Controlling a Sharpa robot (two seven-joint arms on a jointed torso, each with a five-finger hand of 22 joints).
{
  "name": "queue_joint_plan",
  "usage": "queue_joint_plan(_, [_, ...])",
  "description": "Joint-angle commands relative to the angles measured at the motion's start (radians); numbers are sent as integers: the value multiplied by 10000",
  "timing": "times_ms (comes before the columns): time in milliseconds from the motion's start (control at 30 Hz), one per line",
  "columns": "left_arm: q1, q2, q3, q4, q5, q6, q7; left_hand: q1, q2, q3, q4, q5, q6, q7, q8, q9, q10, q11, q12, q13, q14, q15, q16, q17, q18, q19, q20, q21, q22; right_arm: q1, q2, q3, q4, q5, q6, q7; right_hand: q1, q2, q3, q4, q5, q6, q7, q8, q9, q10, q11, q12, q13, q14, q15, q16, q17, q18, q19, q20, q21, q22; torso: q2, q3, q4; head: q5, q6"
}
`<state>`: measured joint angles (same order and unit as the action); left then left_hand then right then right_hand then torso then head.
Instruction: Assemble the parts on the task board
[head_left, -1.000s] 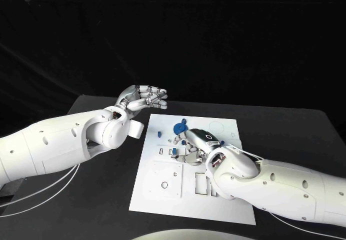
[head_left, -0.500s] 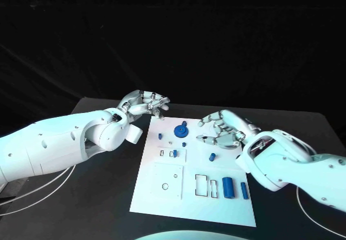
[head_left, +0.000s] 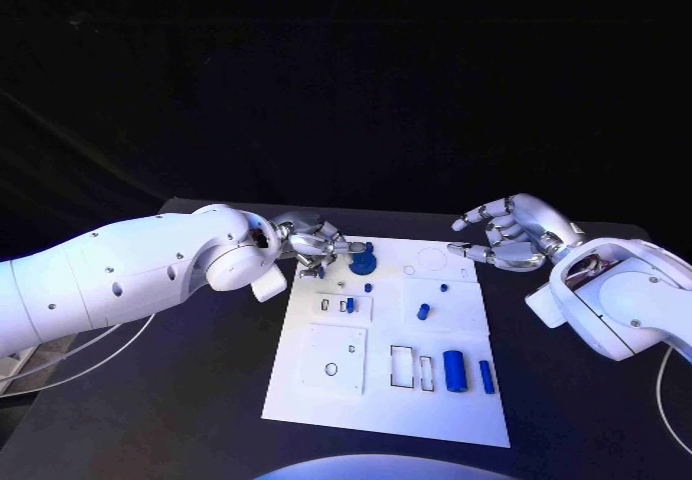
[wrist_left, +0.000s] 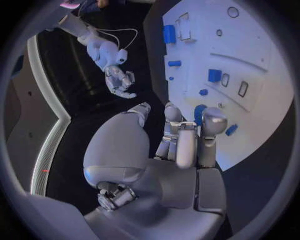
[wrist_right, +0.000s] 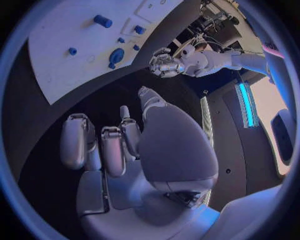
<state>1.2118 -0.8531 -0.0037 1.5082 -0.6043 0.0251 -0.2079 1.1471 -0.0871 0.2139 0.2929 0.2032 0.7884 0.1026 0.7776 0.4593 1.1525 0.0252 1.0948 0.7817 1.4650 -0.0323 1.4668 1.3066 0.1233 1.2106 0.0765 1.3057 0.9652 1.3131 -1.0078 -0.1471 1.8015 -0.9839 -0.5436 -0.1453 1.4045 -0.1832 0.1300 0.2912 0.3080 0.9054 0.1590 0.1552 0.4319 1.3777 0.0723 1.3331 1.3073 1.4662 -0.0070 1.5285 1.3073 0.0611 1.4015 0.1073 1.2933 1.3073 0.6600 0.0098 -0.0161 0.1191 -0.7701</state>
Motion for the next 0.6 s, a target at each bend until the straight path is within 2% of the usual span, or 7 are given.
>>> queue_joint_plan(33, [72, 226, -4, -212, -1245, 1180, -1962, -122, -11, -91, 8, -29, 5, -106, 211, 124, 253, -58, 384, 444, 433, -85, 56, 230, -108, 169, -58, 173, 285, 26, -48, 0, -108, 398, 195, 195, -84, 16, -8, -8, 20, -16, -23, 68, 8, -47, 5, -35, 206, 702, 82, -36, 1135, 122, -46, 5, -35, 522, -51, 32, -12, -16, -55])
queue_joint_plan(167, [217, 630, -55, -539, -1722, 1474, -2471, -289, 50, -246, 19, -47, 52, -221, 585, 382, 603, -159, 917, 1078, 479, -176, 90, 293, -146, 283, -133, 319, 521, 49, -82, 0, -261, 437, 181, 168, -101, 6, -31, -6, 21, -58, -21, 77, 12, -109, 5, -113, 131, 680, 79, -70, 1057, 138, -90, 2, -115, 469, -54, 31, 0, -40, -79])
queue_joint_plan(333, [402, 1013, -162, -751, -2266, 1801, -2745, -440, 117, -336, 22, -68, 53, -274, 767, 530, 663, -206, 1056, 1209, 484, -218, 87, 288, -149, 284, -168, 345, 552, 60, -69, 0, -374, 450, 189, 113, -110, 4, -39, -4, 21, -66, -21, 81, 13, -119, 5, -126, 118, 676, 79, -76, 1046, 139, -92, 1, -121, 466, -30, 23, -2, -30, -98])
queue_joint_plan(433, [507, 1208, -225, -861, -2571, 2018, -2850, -558, 153, -395, 25, -96, 35, -292, 844, 603, 657, -222, 1087, 1223, 485, -233, 86, 284, -149, 277, -182, 351, 555, 63, -51, -1, -427, 449, 201, 67, -115, 3, -44, -2, 20, -69, -21, 83, 14, -119, 5, -127, 117, 677, 78, -77, 1048, 140, -95, 1, -128, 462, -19, 15, 2, -7, -150])
queue_joint_plan(600, [612, 1441, -312, -1007, -3042, 2336, -2961, -630, 184, -431, 25, -108, 18, -304, 897, 656, 620, -232, 1075, 1181, 484, -243, 80, 272, -155, 288, -191, 366, 587, 65, -11, -2, -489, 430, 233, -10, -142, -2, -66, 3, 19, -80, -22, 94, 18, -131, 4, -145, 99, 670, 77, -88, 1025, 142, -102, 0, -146, 452, -28, 29, 8, 7, -180])
